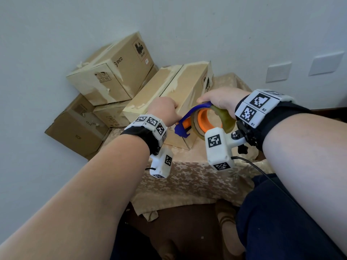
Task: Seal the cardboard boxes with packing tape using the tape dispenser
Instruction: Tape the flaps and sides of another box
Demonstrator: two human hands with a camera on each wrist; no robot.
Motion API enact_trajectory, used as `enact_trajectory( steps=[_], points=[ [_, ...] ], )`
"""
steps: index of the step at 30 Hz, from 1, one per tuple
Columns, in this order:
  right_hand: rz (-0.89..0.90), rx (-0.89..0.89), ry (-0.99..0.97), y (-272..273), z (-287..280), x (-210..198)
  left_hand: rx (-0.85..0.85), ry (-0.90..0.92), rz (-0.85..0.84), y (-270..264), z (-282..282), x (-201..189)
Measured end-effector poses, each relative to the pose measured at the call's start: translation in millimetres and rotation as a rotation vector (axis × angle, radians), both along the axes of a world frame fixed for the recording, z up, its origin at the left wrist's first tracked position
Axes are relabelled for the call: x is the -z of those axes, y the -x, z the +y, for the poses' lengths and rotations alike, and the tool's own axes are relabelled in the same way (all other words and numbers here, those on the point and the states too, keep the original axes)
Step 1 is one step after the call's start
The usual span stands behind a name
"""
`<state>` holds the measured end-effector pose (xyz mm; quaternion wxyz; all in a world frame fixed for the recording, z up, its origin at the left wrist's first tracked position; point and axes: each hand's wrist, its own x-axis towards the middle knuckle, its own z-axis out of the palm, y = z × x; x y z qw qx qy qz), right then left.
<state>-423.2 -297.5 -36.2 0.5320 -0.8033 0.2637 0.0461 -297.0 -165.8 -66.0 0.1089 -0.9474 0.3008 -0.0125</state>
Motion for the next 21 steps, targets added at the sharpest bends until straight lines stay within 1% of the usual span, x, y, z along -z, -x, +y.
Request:
enact_trajectory(
  steps=[2, 3, 5, 6, 7, 8, 9, 10, 12, 14, 17, 19, 21],
  points=[
    [0.009, -0.029, 0.032, -0.7, 0.8, 1.9, -0.007, 0.014, 0.001, 0.0, 0.3, 0.5],
    [0.044, -0.072, 0.092, -1.2, 0.7, 4.9, -0.01, 0.022, 0.005, -0.3, 0.4, 0.6],
    [0.148, -0.168, 0.293, -0.8, 2.5, 14.3, -0.009, 0.028, 0.014, -0.8, 0.2, 0.6],
    [0.173, -0.189, 0.347, 0.3, 3.2, 19.3, -0.008, 0.027, 0.014, -1.1, 0.1, 0.7],
    [0.197, -0.218, 0.379, -1.9, 1.1, 25.7, -0.006, 0.025, 0.011, -1.8, 0.2, 0.8],
    [0.183, -0.221, 0.379, -3.8, -1.8, 31.1, -0.004, 0.023, 0.009, -1.7, 0.1, 1.0],
    [0.176, -0.203, 0.341, -8.2, -6.6, 37.8, -0.004, 0.023, 0.013, -1.4, 0.2, 1.9],
    [0.126, -0.14, 0.245, -6.3, -7.9, 39.1, -0.005, 0.025, 0.014, -0.7, 0.0, 2.4],
    [0.078, -0.034, 0.155, -6.3, -11.4, 35.5, -0.006, 0.034, 0.009, 1.6, -0.8, 3.5],
    [0.053, -0.017, 0.216, -8.2, -15.1, 32.8, -0.009, 0.043, 0.008, 4.4, -1.7, 4.2],
    [0.094, -0.046, 0.379, -11.9, -17.8, 28.1, -0.015, 0.034, -0.006, 10.6, -2.2, 5.5],
    [0.065, 0.02, 0.382, -9.5, -19.0, 25.4, -0.018, 0.042, -0.018, 14.7, -1.4, 5.9],
    [-0.014, 0.119, 0.389, -6.8, -20.3, 24.5, -0.029, 0.058, -0.002, 18.6, 0.6, 6.2]
  ],
)
